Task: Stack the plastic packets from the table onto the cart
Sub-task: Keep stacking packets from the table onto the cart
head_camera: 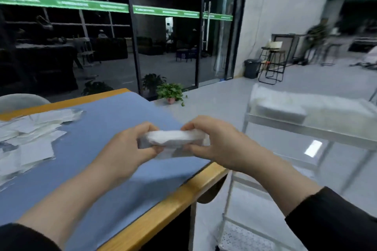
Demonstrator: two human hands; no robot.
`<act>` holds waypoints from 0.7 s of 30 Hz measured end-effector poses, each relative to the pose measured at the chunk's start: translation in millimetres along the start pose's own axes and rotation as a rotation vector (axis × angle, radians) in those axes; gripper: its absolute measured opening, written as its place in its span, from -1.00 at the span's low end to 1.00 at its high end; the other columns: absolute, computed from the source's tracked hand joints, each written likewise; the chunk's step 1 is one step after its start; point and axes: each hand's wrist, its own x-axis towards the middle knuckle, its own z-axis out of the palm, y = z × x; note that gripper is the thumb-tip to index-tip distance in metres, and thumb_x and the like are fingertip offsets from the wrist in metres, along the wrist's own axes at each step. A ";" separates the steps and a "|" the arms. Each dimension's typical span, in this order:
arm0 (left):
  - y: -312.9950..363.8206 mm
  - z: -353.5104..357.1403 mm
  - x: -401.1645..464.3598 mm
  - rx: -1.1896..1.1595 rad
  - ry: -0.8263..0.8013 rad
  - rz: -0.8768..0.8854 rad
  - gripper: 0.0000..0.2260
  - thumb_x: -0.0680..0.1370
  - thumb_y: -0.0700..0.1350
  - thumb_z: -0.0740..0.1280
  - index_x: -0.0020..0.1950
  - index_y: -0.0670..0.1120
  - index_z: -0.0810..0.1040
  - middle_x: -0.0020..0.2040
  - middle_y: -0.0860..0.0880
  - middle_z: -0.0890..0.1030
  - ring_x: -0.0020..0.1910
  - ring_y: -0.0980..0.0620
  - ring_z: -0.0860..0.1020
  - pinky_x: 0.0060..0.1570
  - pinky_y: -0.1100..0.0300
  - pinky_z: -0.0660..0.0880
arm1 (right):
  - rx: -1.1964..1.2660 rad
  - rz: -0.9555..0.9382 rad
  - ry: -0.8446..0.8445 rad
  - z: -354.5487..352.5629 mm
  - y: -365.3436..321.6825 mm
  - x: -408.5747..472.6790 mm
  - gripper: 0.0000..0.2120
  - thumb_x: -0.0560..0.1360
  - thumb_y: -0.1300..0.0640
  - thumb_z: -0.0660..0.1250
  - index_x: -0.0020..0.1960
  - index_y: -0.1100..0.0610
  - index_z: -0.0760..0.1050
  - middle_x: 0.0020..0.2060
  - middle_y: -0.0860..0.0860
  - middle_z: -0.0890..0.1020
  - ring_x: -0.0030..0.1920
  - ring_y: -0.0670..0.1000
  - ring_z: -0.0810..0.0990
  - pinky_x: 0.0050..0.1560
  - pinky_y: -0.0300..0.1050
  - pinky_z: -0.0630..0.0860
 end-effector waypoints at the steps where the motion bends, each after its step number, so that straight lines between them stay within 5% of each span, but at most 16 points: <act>1: 15.1 13.2 10.8 -0.029 -0.022 0.040 -0.87 0.52 -0.10 0.50 -0.11 0.09 0.58 -0.27 0.06 0.58 -0.37 0.17 0.43 -0.35 0.32 0.32 | -0.037 0.042 0.003 -18.3 8.2 -11.4 -0.69 0.52 0.00 0.45 0.24 -0.11 0.52 0.08 -0.22 0.54 0.07 -0.14 0.50 0.13 -0.16 0.46; 13: 156.0 153.6 102.9 -0.208 -0.258 0.314 -0.79 0.50 -0.02 0.52 0.01 0.24 0.55 -0.15 0.18 0.62 -0.17 0.24 0.54 -0.20 0.35 0.46 | -0.313 0.350 0.178 -151.4 111.9 -115.3 -0.83 0.53 0.00 0.40 0.11 -0.15 0.53 -0.14 -0.30 0.54 -0.12 -0.17 0.48 -0.13 -0.23 0.37; 17: 166.1 161.2 129.5 -0.232 -0.248 0.390 -0.36 0.40 0.38 0.36 0.44 0.26 0.37 0.19 0.25 0.55 0.15 0.31 0.51 0.13 0.32 0.48 | -0.318 0.410 0.337 -194.6 137.8 -116.4 -0.82 0.50 0.01 0.42 0.10 -0.13 0.56 -0.18 -0.23 0.56 -0.22 -0.09 0.53 -0.23 -0.24 0.42; 21: 156.4 171.4 166.3 0.167 -0.141 0.507 -0.36 0.53 0.29 0.30 0.57 0.13 0.27 0.43 0.20 0.44 0.42 0.20 0.36 0.46 0.11 0.28 | -0.323 0.513 0.444 -230.2 170.5 -104.9 -0.87 0.55 0.05 0.39 0.09 -0.10 0.53 -0.20 -0.09 0.58 -0.33 -0.02 0.53 -0.38 -0.17 0.39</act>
